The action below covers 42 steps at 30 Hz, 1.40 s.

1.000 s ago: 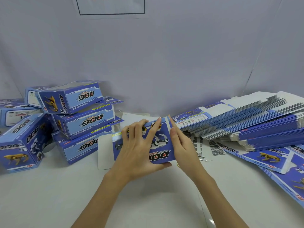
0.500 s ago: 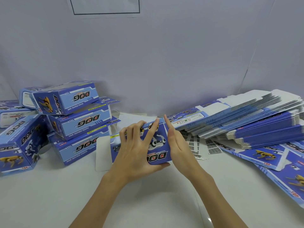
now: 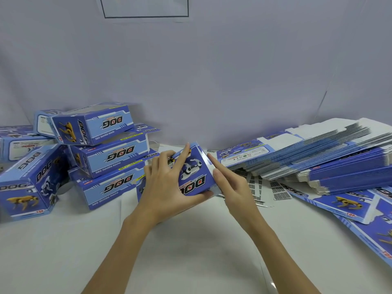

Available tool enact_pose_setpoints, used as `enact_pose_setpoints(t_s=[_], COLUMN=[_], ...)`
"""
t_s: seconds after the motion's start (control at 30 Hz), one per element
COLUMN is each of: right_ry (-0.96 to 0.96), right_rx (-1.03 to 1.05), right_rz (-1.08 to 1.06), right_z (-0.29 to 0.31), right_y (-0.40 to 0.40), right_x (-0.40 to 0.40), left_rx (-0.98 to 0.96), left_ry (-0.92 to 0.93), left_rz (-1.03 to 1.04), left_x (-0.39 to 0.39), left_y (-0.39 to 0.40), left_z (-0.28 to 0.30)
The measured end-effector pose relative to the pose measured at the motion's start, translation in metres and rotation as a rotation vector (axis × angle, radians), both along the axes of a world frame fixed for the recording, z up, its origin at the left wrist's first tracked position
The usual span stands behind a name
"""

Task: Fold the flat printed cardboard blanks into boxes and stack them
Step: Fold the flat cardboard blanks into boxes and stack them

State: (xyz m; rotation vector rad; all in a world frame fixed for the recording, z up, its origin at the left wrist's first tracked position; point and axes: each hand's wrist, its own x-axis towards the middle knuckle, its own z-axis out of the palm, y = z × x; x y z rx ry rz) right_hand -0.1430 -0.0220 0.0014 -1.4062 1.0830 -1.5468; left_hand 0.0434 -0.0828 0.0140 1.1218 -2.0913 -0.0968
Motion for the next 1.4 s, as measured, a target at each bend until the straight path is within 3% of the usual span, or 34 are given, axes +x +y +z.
enact_pose_setpoints(t_s=[0.17,0.43,0.73,0.97,1.07,1.17,1.3,1.4], right_ry=[0.007,0.049,0.098,-0.064,-0.066,0.048,0.425,0.298], right_rx=[-0.018,-0.040,-0.071,0.050,-0.034,-0.176,-0.365,-0.269], right_rz=[0.003,-0.104,-0.139,-0.019,-0.079,-0.166,-0.306,-0.136], right_z=[0.001,-0.013,-0.013,0.006,0.008,0.008,0.001,-0.003], right_y=[0.002,-0.001,-0.001,0.001,0.000,0.000,-0.002,0.000], right_x=[0.002,0.016,0.021,0.011,0.000,-0.008,-0.010,0.000], left_rx=[0.057,-0.030,-0.060,-0.266,-0.069,0.120,0.329,0.314], left_ry=[-0.010,-0.095,-0.079,0.061,0.171,0.477,0.801,0.820], left_rz=[-0.032,0.105,0.113,0.019,-0.235,-0.455,-0.467,-0.410], left_x=[0.002,-0.008,-0.010,-0.011,-0.008,-0.010,-0.019,-0.011], left_y=[-0.004,-0.001,0.002,0.007,0.009,0.012,0.012,0.000], left_z=[-0.003,-0.011,-0.008,0.002,0.006,0.007,0.012,0.006])
